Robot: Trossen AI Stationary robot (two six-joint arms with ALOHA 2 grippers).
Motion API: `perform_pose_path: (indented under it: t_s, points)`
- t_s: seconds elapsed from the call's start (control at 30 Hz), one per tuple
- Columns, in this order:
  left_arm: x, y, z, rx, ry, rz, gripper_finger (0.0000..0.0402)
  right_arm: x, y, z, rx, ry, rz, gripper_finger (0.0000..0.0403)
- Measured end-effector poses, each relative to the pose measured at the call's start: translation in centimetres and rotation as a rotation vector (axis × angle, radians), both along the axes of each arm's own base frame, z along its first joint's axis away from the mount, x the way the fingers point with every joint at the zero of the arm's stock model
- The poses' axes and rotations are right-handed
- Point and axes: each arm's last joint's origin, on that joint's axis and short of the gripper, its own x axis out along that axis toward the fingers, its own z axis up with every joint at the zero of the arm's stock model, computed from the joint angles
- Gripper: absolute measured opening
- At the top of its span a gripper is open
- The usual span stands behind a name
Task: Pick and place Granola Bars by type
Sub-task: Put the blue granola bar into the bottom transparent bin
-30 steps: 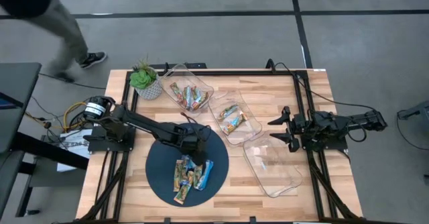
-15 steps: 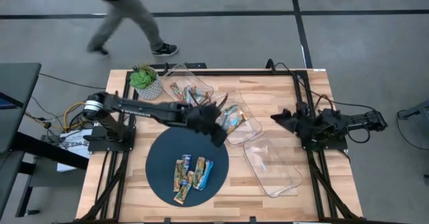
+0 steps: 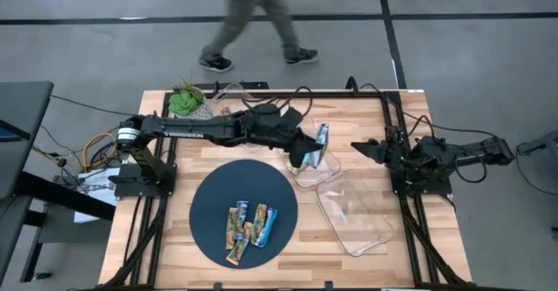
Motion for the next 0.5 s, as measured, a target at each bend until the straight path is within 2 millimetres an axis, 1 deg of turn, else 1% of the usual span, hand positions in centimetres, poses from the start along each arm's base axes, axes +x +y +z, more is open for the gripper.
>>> perform_pose_path:
  t_s: [0.07,0.13,0.2,0.3,0.43,0.5]
  points:
    - [0.2,0.1,-0.3,-0.014,0.005,-0.024,0.0050,0.7,0.1,1.1,-0.037,0.009,0.003,0.0224]
    - [0.7,0.1,-0.4,-0.013,-0.027,-0.035,0.0050,1.5,0.3,2.2,-0.064,0.035,0.000,0.0224]
    - [0.7,0.1,-0.6,-0.015,-0.023,-0.041,0.0050,2.5,0.4,2.8,-0.090,0.074,-0.003,0.0224]
    - [0.7,0.1,-0.1,-0.006,-0.058,-0.042,0.0050,3.8,0.4,3.8,-0.102,0.107,-0.013,0.0224]
    - [0.8,0.0,-0.2,-0.002,-0.063,-0.058,0.0050,5.6,0.0,4.9,-0.149,0.140,-0.016,0.0224]
    - [0.8,0.0,-0.1,-0.001,-0.072,-0.063,0.0050,6.3,-0.3,5.6,-0.162,0.129,0.002,0.0224]
